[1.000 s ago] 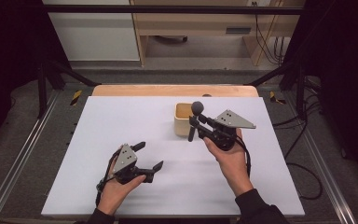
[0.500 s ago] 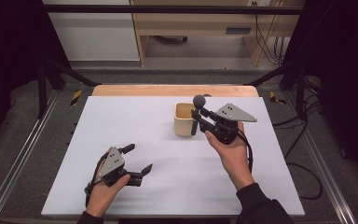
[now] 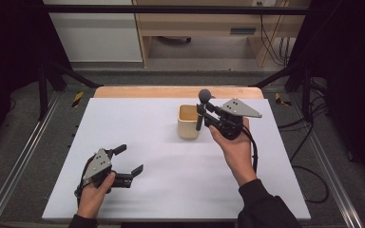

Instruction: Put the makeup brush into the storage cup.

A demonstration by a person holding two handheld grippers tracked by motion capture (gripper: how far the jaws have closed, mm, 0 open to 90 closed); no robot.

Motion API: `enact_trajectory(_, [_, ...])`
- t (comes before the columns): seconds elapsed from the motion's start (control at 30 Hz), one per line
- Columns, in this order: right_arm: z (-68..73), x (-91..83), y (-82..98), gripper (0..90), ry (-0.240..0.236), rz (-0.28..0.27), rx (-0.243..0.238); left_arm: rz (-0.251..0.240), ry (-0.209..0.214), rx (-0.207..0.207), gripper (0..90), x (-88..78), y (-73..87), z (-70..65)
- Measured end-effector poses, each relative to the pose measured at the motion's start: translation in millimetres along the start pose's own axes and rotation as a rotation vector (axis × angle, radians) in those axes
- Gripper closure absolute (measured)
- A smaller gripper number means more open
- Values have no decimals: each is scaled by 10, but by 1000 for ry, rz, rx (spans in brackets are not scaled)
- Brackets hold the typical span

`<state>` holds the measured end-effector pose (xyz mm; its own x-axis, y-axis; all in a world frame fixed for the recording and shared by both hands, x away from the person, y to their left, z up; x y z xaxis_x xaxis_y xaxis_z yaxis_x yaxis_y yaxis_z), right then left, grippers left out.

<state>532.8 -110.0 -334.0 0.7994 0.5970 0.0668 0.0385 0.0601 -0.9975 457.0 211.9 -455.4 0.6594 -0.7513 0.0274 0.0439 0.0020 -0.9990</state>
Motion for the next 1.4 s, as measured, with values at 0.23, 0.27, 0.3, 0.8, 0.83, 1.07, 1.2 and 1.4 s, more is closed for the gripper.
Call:
enact_trajectory(0.23, [-42, 100, -23, 704, 21, -5, -2, -11, -4, -8, 45, -49, 30, 35])
enact_trajectory(0.27, [-46, 115, -27, 704, 22, -4, -5, -12, -5, -6, 45, -55, 32, 39])
enact_trajectory(0.3, [-48, 130, -33, 704, 26, -4, -4, -14, -5, -4, 45, -60, 31, 43])
enact_trajectory(0.8, [-153, 241, -106, 704, 52, 0, -36, -46, -7, -13, 42, -130, 12, 116])
enact_trajectory(0.83, [-156, 246, -105, 704, 54, 0, -35, -47, -10, -14, 42, -134, 12, 122])
enact_trajectory(1.07, [-143, 273, -98, 704, 56, -5, -33, -47, -11, -13, 42, -138, 26, 125])
enact_trajectory(1.2, [-143, 295, -87, 704, 59, -4, -40, -55, -11, -13, 42, -147, 10, 130])
enact_trajectory(1.4, [-136, 317, -72, 704, 66, -3, -42, -68, -15, -14, 43, -168, -20, 143])
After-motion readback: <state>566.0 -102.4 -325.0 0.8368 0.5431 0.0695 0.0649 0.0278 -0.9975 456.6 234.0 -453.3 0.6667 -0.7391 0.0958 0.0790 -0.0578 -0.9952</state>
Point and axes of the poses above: each handheld gripper's, and its own axes: x roughly forward along the jaws, y roughly out of its underside, z roughly to its left, the point moved 4 cm from there along x, roughly forward along the jaws, and after that the axes turned 12 degrees about -z, right-handed, at the moved point
